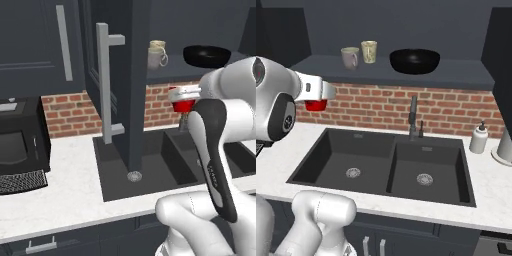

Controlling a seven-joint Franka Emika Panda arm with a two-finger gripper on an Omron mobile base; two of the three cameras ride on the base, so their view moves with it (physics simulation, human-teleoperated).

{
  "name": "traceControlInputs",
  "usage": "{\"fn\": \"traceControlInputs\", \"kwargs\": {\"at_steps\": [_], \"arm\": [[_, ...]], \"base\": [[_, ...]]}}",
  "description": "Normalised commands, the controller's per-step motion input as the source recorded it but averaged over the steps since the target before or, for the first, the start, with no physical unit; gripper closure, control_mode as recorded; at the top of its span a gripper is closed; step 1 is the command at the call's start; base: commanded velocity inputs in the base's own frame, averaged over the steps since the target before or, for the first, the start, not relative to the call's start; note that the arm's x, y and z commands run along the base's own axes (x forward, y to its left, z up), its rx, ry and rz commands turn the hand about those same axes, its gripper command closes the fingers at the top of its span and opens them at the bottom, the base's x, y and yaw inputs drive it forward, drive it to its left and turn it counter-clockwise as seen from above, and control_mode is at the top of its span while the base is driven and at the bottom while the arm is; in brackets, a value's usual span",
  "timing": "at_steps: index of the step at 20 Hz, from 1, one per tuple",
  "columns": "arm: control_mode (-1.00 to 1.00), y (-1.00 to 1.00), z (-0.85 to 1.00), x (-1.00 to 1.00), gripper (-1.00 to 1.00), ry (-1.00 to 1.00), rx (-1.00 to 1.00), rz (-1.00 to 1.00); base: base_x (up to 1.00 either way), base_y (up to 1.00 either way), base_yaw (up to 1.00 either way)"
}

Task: Gather all objects into one cabinet and sort the glasses and bowls to opposite sides.

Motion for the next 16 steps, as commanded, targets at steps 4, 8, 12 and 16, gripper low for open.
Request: {"fn": "traceControlInputs", "kwargs": {"at_steps": [4, 8, 12, 16], "arm": [[-1.00, 0.49, 0.00, 0.57, 1.00, -0.01, 0.00, -0.02], [-1.00, 0.22, 0.13, 0.33, 1.00, -0.02, 0.01, 0.00], [-1.00, 0.03, 0.39, 0.11, 1.00, -0.07, 0.00, 0.00], [-1.00, 0.05, 0.42, 0.01, 1.00, -0.11, 0.00, 0.00]], "base": [[0.00, 0.00, 0.00], [0.00, 0.00, 0.00], [0.00, 0.00, 0.00], [0.00, 0.00, 0.00]]}}
